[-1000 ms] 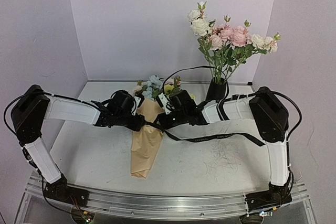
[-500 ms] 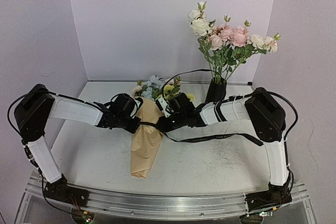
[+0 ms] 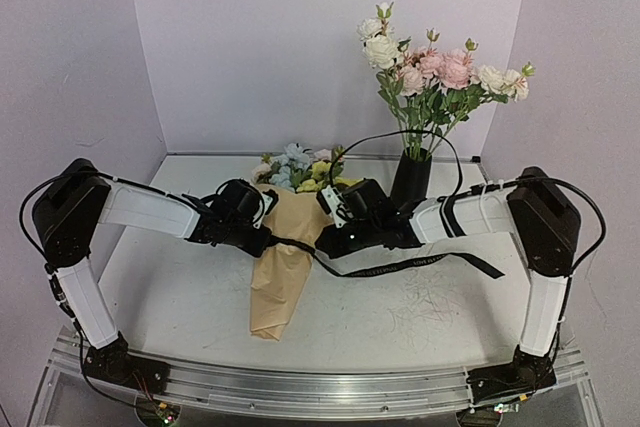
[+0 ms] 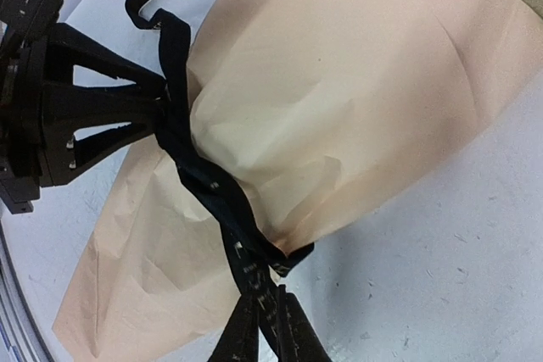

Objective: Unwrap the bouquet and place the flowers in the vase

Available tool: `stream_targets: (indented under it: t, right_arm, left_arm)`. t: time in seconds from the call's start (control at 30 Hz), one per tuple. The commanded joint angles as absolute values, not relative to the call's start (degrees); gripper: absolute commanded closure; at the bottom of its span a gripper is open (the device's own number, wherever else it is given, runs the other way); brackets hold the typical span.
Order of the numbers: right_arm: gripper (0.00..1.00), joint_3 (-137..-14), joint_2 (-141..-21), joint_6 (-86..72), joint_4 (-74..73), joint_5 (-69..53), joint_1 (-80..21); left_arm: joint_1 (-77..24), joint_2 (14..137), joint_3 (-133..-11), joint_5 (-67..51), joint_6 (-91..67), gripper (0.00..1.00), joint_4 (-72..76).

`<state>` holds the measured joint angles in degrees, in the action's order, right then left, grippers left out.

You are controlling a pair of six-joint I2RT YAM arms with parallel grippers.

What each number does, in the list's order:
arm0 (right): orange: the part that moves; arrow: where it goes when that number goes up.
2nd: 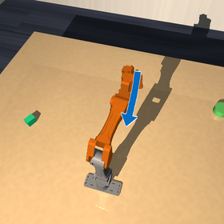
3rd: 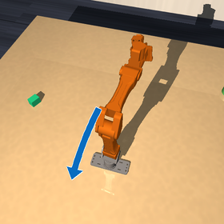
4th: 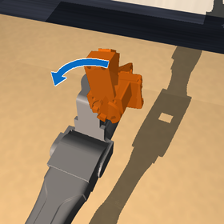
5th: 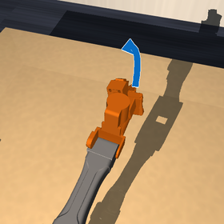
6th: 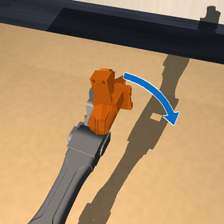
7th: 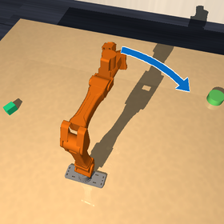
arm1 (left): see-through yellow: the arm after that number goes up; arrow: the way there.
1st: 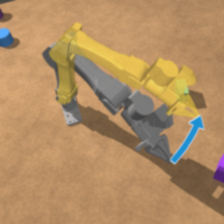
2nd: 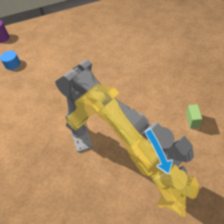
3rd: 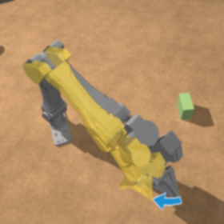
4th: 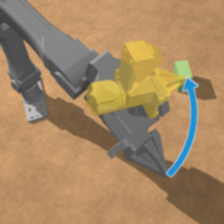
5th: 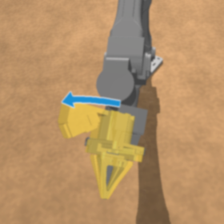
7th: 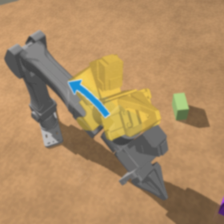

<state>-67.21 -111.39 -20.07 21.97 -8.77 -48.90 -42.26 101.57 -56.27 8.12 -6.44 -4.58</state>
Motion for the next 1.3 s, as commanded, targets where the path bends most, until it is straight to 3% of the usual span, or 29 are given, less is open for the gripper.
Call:
stream_targets:
  t: [0.0, 0.1, 0.13, 0.23, 0.3, 0.8, 1.13, 1.27]
  right_arm:
    - [0.89, -64.04, -106.94, -21.09, 21.3, -4.86, -49.07]
    - [0.87, -62.85, -105.87, -20.56, 21.43, -5.4, -49.06]
    - [0.83, -63.12, -105.97, -20.11, 21.44, -6.24, -49.06]
    - [0.57, -64.74, -106.97, -18.68, 21.44, -9.19, -49.08]
    - [0.54, -66.07, -107.57, -18.18, 21.43, -10.06, -49.1]
    - [0.59, -75.23, -114.51, -15.56, 17.67, -10.39, -49.2]
    - [0.6, -76.0, -116.78, -15.56, 16.9, -10.9, -49.3]
    - [0.72, -75.27, -116.24, -15.64, 16.75, -10.18, -49.3]
  left_arm:
    - [-43.87, 98.92, -56.93, -2.17, -6.73, 0.72, -4.92]
    - [-44.29, 98.1, -55.83, -2.44, -7.3, 0.69, -4.94]
    - [-44.3, 97.74, -55.43, -1.86, -7.44, 0.68, -4.92]
    - [-44.29, 97.2, -55.07, -2.0, -7.87, 0.67, -4.91]
    - [-44.26, 97.26, -55.06, -3.66, -8.72, 0.67, -4.78]
    - [-44.28, 93.87, -54.09, -2.9, -5.76, 0.5, -4.58]
    - [-44.29, 98.84, -58.36, -3.22, -3.0, 0.47, -4.9]
    - [-44.3, 100.17, -59.22, -2.26, -2.78, 0.51, -5.28]
